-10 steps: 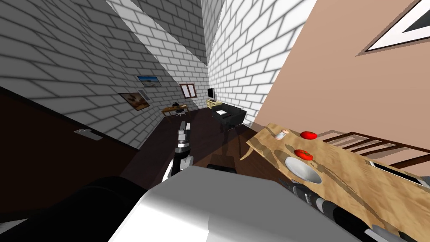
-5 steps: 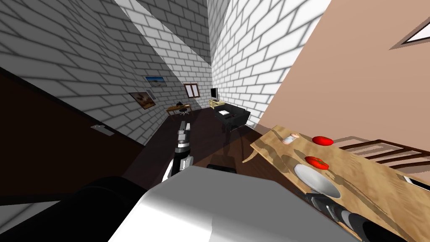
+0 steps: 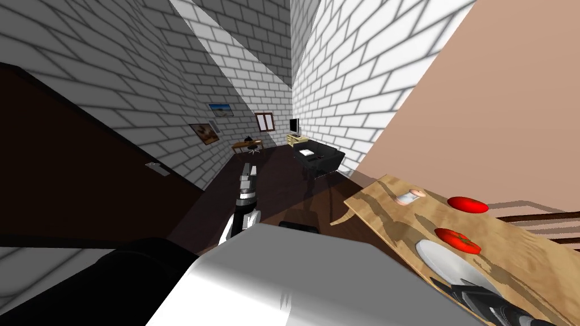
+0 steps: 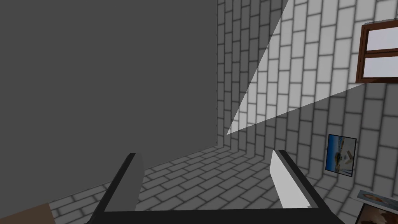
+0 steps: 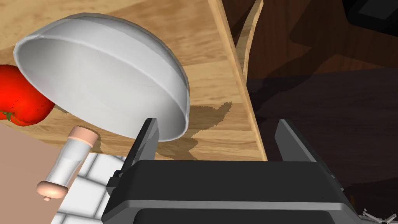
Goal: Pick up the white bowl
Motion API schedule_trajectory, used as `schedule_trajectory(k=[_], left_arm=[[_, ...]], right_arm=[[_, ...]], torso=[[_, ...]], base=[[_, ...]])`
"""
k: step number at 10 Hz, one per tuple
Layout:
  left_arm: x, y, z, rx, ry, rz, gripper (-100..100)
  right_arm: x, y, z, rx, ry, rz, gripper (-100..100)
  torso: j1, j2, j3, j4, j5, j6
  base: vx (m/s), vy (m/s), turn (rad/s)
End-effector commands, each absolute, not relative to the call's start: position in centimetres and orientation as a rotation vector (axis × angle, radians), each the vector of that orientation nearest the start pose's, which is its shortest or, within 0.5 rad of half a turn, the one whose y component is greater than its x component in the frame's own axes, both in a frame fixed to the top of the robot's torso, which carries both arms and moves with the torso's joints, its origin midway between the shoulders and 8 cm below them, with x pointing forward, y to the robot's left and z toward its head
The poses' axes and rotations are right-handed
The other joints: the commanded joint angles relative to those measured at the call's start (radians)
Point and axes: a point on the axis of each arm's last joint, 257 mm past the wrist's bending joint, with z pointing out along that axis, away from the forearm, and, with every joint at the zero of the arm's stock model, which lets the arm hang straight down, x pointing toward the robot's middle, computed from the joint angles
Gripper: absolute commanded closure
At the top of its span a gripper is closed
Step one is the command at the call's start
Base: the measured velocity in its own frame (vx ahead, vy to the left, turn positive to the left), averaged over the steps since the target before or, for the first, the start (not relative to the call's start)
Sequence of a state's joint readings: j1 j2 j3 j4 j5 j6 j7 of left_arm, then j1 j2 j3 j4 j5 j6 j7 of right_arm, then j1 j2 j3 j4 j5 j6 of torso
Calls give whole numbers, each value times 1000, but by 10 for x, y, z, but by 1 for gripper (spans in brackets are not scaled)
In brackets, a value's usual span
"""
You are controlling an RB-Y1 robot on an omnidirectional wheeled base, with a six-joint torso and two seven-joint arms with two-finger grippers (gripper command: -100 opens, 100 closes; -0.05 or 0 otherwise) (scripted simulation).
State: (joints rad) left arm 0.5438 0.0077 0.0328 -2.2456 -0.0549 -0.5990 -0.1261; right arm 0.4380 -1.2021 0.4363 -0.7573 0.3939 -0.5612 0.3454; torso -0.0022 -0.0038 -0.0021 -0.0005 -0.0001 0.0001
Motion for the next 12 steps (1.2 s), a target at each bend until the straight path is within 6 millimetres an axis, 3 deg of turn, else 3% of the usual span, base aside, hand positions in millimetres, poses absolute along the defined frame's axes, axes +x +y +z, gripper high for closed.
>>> schedule_trajectory(k=[1,2,4,5,6,12], left_arm=[[330,284,14,-542,664,-1112,0],[330,284,14,-542,664,-1112,0],[330,284,14,-542,664,-1112,0],[330,284,14,-542,664,-1112,0],[330,284,14,-542,664,-1112,0],[330,284,14,-541,664,-1112,0]], right_arm=[[87,-704,-427,-263,2732,-297,-100],[69,-706,-433,-268,2773,-301,-100],[69,-704,-435,-265,2771,-296,-100],[68,-704,-435,-266,2773,-295,0],[62,-707,-439,-193,2783,-307,-100],[44,-715,-452,23,2804,-346,-100]], torso=[[0,0,0,0,0,0],[-1,0,0,0,0,0],[-4,0,0,0,-1,1],[-1,3,1,0,-1,1],[1,4,2,1,0,1],[1,15,9,3,0,1]], base=[[82,-40,149],[84,-87,175],[53,-69,55],[6,-8,1],[-112,-22,335],[-157,-8,283]])
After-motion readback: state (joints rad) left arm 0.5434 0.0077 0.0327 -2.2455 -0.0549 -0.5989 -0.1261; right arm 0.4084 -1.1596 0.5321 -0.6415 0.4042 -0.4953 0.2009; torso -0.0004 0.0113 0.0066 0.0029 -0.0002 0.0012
